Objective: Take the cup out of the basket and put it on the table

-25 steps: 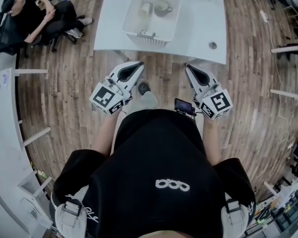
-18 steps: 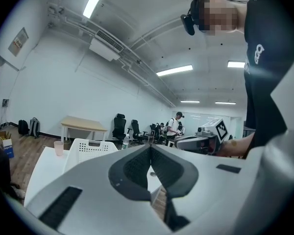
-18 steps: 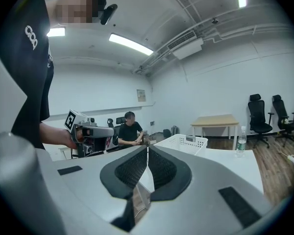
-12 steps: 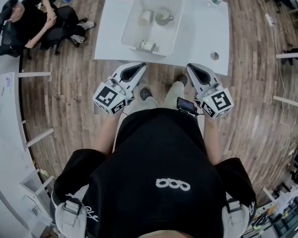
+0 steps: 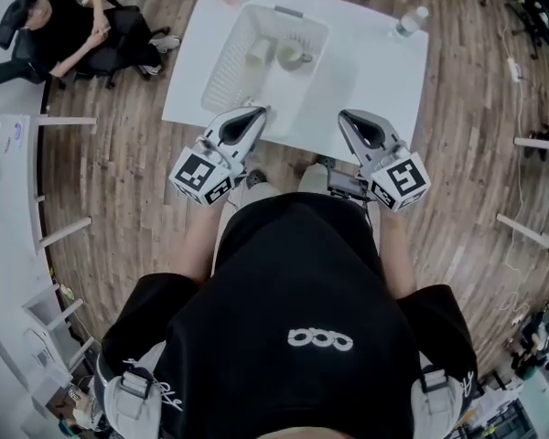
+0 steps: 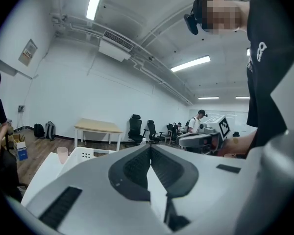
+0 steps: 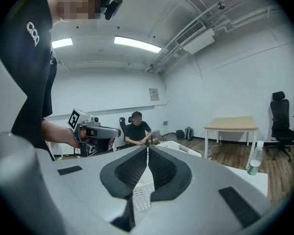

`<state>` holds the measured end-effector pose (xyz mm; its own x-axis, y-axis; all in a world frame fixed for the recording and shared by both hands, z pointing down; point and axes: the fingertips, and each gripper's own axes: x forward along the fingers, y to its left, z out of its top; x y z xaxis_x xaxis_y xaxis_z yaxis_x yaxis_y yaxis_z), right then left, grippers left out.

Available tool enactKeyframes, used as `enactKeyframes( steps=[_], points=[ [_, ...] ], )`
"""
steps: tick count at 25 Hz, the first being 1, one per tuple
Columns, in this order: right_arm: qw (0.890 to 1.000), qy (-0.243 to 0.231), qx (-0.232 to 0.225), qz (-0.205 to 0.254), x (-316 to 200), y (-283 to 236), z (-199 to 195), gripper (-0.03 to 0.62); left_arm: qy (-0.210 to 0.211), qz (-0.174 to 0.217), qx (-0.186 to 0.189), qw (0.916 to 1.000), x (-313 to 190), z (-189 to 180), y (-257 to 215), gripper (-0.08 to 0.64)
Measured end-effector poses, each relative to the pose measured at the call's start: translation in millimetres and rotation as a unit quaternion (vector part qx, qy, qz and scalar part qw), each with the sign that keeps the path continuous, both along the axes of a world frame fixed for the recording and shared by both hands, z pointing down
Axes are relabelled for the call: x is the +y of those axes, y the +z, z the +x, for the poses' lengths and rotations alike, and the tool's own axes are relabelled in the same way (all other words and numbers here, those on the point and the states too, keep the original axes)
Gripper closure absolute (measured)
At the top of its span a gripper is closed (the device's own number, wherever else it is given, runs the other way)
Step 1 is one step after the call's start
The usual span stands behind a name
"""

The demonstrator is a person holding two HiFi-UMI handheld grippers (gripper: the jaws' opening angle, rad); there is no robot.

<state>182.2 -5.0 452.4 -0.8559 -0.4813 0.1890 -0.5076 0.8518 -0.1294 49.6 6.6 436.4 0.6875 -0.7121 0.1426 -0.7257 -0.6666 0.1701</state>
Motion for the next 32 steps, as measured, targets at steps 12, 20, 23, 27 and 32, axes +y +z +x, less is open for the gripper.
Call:
enactKeyframes(
  steps=[12,20,23,27,32],
  points=[
    [0.999,-0.040,-0.009,-0.007,-46.5,11.0,39.8,0.566,-0.042,-0.007,-0.016,0.9990,-35.5,38.9,11.5,0.552],
    [1.000,-0.004,-0.009,-0.024,-55.8,22.1,37.1,0.568,-0.007,-0.002,-0.023,0.9997,-55.2,32.3,15.3,0.552],
    [0.999,0.017,-0.006,-0.030,-57.8,25.1,26.8,0.568,0.011,0.002,-0.026,0.9996,-62.5,21.3,14.7,0.551],
    [0.999,0.036,-0.003,-0.030,-59.7,21.7,4.5,0.568,0.031,-0.002,-0.056,0.9979,-74.4,-0.9,26.7,0.552],
    [0.998,0.054,0.003,-0.034,-65.3,28.4,-22.3,0.568,0.062,-0.017,-0.096,0.9933,-102.3,-19.4,62.7,0.552]
  ],
)
